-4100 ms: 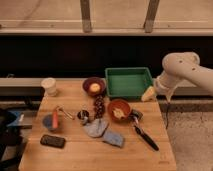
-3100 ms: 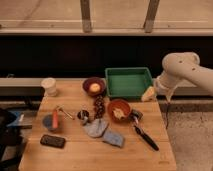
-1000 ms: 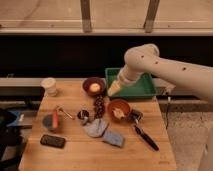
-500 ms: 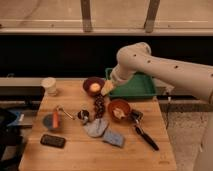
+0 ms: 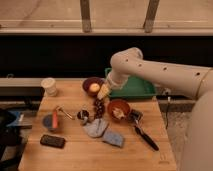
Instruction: Place grapes in tray
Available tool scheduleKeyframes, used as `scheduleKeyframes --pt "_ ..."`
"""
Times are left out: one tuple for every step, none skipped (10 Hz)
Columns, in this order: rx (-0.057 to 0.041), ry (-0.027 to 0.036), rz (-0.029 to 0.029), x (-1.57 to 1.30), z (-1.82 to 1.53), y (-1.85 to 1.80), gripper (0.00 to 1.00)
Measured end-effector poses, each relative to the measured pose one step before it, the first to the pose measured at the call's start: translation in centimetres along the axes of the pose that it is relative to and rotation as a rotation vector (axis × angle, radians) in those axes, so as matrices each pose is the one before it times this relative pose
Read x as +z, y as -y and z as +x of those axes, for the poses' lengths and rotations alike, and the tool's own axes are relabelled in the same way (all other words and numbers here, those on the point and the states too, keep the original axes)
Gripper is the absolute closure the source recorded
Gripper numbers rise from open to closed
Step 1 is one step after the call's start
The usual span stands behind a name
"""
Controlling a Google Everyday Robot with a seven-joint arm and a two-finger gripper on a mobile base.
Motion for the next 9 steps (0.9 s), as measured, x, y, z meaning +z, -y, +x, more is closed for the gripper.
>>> scheduleKeyframes --pt "-0.01036 -0.01436 -0.01923 2.327 -0.937 -1.395 0.20" --pt "-0.00120 -0.00998 -0.00946 1.342 -0.241 -0.416 0.20" --pt "0.00230 -0.01818 -0.01119 1.881 -0.034 -0.219 0.20" --pt "0.00488 -0.01664 -0.01047 1.477 -0.038 -0.237 0.20" --pt "0.01494 -0.02335 -0.00864 1.675 0.264 -0.049 0.20" --pt "0.02107 -0.02044 -0.00435 1.128 0.462 0.234 0.20" --pt "0.02182 -0.01764 -0.00570 0.889 0.475 0.296 0.20" --pt "0.01717 -0.01269 -0.00561 0.619 0.156 0.176 0.20" --pt "0.00933 -0.01121 -0.01049 0.686 0.112 -0.029 0.20"
